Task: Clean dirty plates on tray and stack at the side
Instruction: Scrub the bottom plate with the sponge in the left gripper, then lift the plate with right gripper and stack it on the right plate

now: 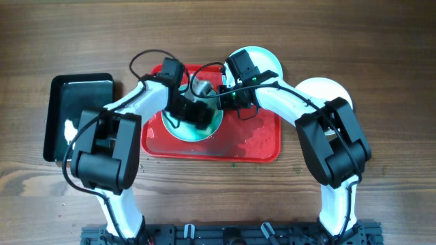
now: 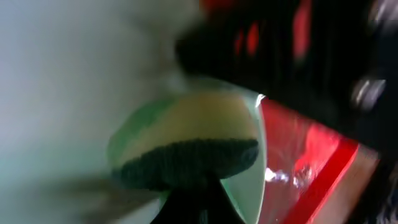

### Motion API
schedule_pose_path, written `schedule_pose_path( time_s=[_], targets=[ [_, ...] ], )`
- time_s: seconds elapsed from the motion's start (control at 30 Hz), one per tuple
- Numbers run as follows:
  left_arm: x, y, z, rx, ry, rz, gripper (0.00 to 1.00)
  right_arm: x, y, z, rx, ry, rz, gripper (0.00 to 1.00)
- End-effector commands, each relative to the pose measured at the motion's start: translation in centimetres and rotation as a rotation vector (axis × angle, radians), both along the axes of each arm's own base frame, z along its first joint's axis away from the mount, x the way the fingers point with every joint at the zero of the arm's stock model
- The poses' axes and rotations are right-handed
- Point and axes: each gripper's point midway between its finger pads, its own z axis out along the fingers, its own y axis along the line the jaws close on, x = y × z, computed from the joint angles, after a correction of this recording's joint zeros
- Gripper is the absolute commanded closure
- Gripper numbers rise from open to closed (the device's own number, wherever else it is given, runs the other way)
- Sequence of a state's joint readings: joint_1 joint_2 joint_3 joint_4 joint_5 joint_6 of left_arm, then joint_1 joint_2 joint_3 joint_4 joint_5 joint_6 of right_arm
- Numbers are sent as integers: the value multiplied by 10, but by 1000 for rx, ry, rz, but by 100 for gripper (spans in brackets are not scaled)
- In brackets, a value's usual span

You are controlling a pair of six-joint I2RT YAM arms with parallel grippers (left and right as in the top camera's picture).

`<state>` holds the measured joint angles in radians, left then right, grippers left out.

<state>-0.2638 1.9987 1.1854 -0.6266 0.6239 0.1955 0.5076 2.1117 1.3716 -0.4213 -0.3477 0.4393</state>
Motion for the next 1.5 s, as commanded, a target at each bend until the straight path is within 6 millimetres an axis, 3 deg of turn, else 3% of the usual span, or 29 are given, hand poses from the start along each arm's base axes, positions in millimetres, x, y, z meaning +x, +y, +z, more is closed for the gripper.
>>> schedule_pose_path(
  time_s=[0.0, 0.03, 0.1, 0.13, 0.2, 0.3, 0.33, 0.4, 0.47, 0.6, 0.67, 0.77, 0.83, 0.9, 0.97, 1.0, 1.07, 1.2, 1.3, 1.37, 1.47],
  targets=[
    [41, 30, -36, 237, -47, 293, 96, -3, -1, -12, -23, 20, -7, 95],
    [57, 51, -40, 348, -86, 436, 96, -3, -1, -12, -24, 22, -7, 96],
    [69, 92, -42, 530, -130, 672, 96, -3, -1, -12, -24, 21, -5, 96],
    [68, 123, -40, 676, -159, 800, 96, -3, -1, -12, -24, 21, -5, 96],
    [54, 165, -32, 885, -191, 957, 96, -3, -1, -12, -24, 20, -5, 96],
    [36, 173, -32, 944, -140, 976, 96, -3, -1, -12, -24, 20, -6, 96],
    [26, 165, -37, 919, -73, 946, 96, -2, -1, -12, -23, 19, -5, 96],
    [1, 130, -50, 783, 117, 787, 96, -2, -1, -12, -22, 19, -7, 96],
    [-20, 80, -50, 541, 246, 501, 96, -2, -1, -12, -23, 20, -7, 96],
    [-54, -5, -7, -24, 320, 54, 96, -3, -1, -12, -23, 22, -9, 96],
    [-50, -19, 4, -138, 291, 14, 96, -3, -1, -12, -21, 32, -25, 96],
    [-27, -19, -1, -128, 208, 54, 96, -3, -1, -12, -21, 33, -28, 96],
    [9, 8, -23, 58, 169, 295, 96, -3, -2, -12, -21, 33, -28, 96],
    [40, 58, -42, 301, 116, 613, 96, -3, -2, -12, -24, 32, -29, 96],
    [54, 122, -45, 555, 53, 973, 96, -3, -2, -12, -24, 32, -29, 96],
    [56, 140, -37, 615, 31, 1057, 96, -3, -2, -12, -24, 32, -28, 96],
    [62, 155, -18, 661, 8, 1119, 96, -3, -2, -12, -25, 33, -29, 96],
    [83, 181, 48, 648, -47, 1200, 96, -3, -2, -13, -25, 34, -29, 96],
    [82, 191, 94, 615, -70, 1082, 96, -8, 0, -11, -8, 54, -17, 96],
    [72, 193, 109, 585, -60, 1020, 96, -12, 4, -1, 18, 56, 17, 96],
    [55, 214, 121, 545, 4, 1049, 96, -11, -11, 27, -45, -3, 4, 96]
  ],
)
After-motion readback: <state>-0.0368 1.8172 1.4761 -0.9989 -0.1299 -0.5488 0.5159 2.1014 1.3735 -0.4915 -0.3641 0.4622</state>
